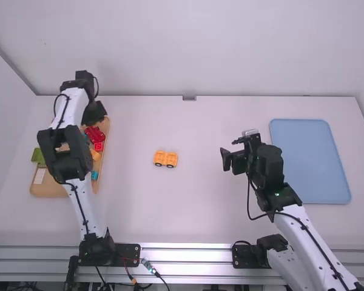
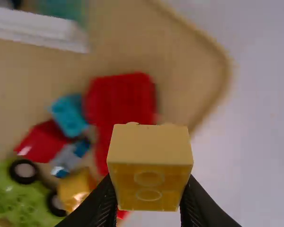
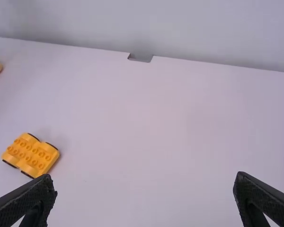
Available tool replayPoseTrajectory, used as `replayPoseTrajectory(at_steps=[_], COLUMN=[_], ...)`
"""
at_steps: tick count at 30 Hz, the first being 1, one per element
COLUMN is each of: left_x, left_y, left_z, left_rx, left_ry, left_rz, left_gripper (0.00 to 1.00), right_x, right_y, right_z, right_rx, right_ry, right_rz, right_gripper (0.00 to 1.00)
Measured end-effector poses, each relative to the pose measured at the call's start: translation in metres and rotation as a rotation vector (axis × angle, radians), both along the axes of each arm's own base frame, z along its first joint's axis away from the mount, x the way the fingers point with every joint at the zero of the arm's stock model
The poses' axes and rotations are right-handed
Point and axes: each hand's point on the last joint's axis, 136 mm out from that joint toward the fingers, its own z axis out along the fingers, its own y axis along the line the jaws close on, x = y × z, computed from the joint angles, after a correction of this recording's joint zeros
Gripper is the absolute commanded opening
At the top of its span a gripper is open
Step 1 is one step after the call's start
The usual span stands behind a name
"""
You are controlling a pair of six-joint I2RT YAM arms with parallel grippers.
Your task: Assemble lego blocks to make yellow taxi
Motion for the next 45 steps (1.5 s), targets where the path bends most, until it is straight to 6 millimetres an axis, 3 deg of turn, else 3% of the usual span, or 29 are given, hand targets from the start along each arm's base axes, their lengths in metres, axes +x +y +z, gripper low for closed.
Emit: replayPoseTrajectory(at_steps=[6,11,14,17,19,23,28,35,45], left_x=[0.013,0.011,-0.004,-0.026,-0.039,-0.087,-0.124,-0.172,-0.199], left_y=[-0.079,-0.131,-0.163,-0.193,-0.207,-0.253,-0.276,-0.308,-0.330], left_z=[0.011,0.051,0.077,0.088,0.089,0.086,0.087,0.111,0.128], left_rx=[-0.025,-0.008,-0.008,-0.057,-0.093,-0.262,-0.385,-0.562,-0.738], left_ry=[-0.013,-0.133,-0.229,-0.281,-0.298,-0.361,-0.416,-0.556,-0.690], left_rz=[-0.222,-0.364,-0.465,-0.602,-0.675,-0.948,-1.129,-1.404,-1.562], left_gripper=[0.01,0.02,0.01,0.01,0.01,0.01,0.01,0.01,0.01], right_x=[0.003,0.009,0.011,0.013,0.017,0.021,0.012,-0.005,-0.039], right_y=[-0.004,-0.003,0.002,0.012,0.018,0.050,0.075,0.098,0.134], right_z=[0.008,0.012,0.003,0.001,0.004,0.023,0.034,0.044,0.043], right_rx=[0.043,0.108,0.150,0.173,0.182,0.206,0.236,0.378,0.448], right_ry=[-0.023,-0.037,0.002,0.033,0.035,0.002,-0.040,-0.047,-0.035], right_rz=[0.035,0.102,0.151,0.212,0.251,0.464,0.692,0.985,1.210], right_gripper=[0.99,0.99,0.99,0.99,0.99,0.99,0.99,0.99,1.00])
